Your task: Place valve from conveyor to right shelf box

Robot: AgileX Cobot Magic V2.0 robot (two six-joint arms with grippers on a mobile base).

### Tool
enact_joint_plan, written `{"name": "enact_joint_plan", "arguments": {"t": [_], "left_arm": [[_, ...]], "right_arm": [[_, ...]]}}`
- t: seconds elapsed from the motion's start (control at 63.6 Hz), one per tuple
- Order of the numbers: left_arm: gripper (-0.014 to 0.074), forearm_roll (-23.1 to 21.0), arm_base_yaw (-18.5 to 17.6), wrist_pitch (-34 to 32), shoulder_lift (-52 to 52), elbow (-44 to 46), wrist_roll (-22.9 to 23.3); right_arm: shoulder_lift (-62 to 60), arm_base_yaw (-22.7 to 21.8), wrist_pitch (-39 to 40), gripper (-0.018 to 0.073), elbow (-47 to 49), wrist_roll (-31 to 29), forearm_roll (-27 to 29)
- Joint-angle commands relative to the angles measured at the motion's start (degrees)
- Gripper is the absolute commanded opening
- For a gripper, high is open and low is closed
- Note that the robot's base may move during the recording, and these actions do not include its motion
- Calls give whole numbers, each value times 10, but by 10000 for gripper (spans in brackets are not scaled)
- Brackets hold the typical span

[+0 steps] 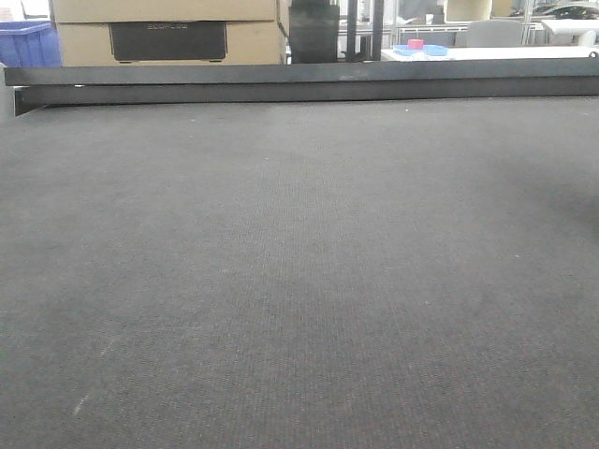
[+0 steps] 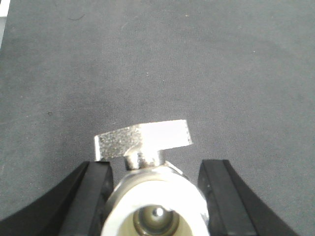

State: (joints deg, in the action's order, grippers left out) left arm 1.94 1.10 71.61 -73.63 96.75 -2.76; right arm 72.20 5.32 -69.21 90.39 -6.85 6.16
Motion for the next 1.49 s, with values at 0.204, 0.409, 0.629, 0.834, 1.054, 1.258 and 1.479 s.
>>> {"name": "enact_joint_plan", "arguments": {"t": [0.204,0.409,0.629,0.834,1.054,1.258,1.479], "left_arm": [[-111,-2,-5,-17,7,7,5],[-111,-2,-5,-17,7,7,5],[-111,-2,-5,-17,7,7,5],[-111,-2,-5,-17,7,7,5],[-111,-2,-5,-17,7,7,5],[-111,-2,-5,-17,7,7,5],[-111,-2,-5,-17,7,7,5]], "right_arm": [[-9,-2,28,-155,10,-2,-1],[-9,-2,28,-155,10,-2,-1],[-9,-2,28,-155,10,-2,-1],[-9,-2,28,-155,10,-2,-1],[-9,-2,28,-155,10,-2,-1],[-9,-2,28,-155,10,-2,-1],[-9,-2,33,-155,10,-2,-1]]}}
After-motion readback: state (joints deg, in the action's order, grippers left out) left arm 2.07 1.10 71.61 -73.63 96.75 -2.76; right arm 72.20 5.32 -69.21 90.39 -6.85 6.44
